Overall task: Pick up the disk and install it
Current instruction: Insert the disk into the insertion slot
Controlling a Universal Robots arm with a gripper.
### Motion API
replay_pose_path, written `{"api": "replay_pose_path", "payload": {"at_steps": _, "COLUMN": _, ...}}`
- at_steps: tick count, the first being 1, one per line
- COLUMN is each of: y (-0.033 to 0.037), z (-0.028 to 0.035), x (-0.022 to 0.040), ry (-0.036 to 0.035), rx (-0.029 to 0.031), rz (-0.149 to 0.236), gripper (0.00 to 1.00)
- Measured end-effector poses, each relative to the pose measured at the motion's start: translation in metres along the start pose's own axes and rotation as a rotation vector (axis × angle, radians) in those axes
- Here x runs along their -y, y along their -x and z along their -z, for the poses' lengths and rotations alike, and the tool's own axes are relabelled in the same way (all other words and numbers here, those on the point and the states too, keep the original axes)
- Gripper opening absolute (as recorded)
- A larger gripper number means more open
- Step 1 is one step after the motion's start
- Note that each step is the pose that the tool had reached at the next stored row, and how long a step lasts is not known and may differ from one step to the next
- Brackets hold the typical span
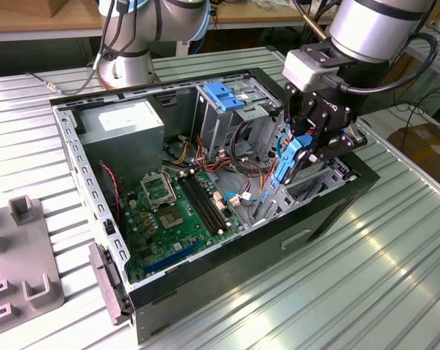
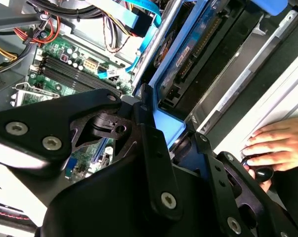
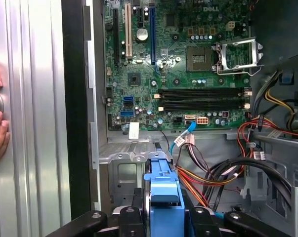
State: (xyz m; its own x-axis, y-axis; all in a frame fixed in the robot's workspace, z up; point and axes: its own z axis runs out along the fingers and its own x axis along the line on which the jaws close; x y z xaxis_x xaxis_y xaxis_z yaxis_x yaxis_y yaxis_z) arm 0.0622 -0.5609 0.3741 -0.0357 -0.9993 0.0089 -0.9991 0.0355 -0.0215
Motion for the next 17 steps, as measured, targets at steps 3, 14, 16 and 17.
{"api": "replay_pose_path", "payload": {"at_steps": 3, "y": 0.0, "z": -0.0008, "x": 0.0, "ry": 0.0, "rx": -0.0003, "rz": 0.0, "gripper": 0.37}}
{"api": "replay_pose_path", "payload": {"at_steps": 14, "y": 0.0, "z": -0.0013, "x": 0.0, "ry": 0.0, "rx": -0.0001, "rz": 0.0, "gripper": 0.43}}
{"api": "replay_pose_path", "payload": {"at_steps": 16, "y": 0.0, "z": -0.0013, "x": 0.0, "ry": 0.0, "rx": -0.0001, "rz": 0.0, "gripper": 0.3}}
{"api": "replay_pose_path", "payload": {"at_steps": 17, "y": 0.0, "z": -0.0013, "x": 0.0, "ry": 0.0, "rx": -0.0002, "rz": 0.0, "gripper": 0.24}}
